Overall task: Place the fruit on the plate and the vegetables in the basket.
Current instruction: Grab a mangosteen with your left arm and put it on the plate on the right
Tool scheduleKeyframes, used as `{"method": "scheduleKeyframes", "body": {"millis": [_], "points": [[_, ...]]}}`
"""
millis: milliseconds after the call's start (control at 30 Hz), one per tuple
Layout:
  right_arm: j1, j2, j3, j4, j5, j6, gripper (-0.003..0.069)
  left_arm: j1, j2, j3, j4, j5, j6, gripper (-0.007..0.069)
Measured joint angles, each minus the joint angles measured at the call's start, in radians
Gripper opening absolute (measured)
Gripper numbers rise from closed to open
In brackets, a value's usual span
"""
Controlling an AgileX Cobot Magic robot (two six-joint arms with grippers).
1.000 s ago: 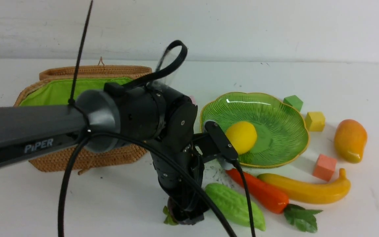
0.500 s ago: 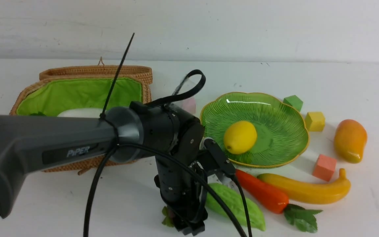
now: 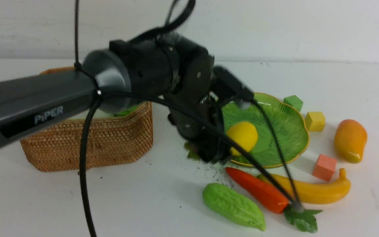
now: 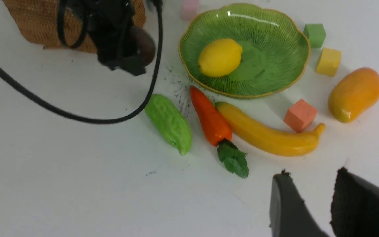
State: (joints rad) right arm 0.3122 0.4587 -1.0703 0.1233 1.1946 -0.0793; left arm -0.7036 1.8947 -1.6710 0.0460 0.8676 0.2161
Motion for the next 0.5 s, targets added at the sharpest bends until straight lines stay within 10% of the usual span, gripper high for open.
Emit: {"method": "scheduleKeyframes", "body": {"millis": [500], "points": [[0.000,0.000,0.000,-0.009,-0.071,0.000,0.0223,0.007,0.212,-0.149,-0.034,-0.403,0.023,0.0549]]}}
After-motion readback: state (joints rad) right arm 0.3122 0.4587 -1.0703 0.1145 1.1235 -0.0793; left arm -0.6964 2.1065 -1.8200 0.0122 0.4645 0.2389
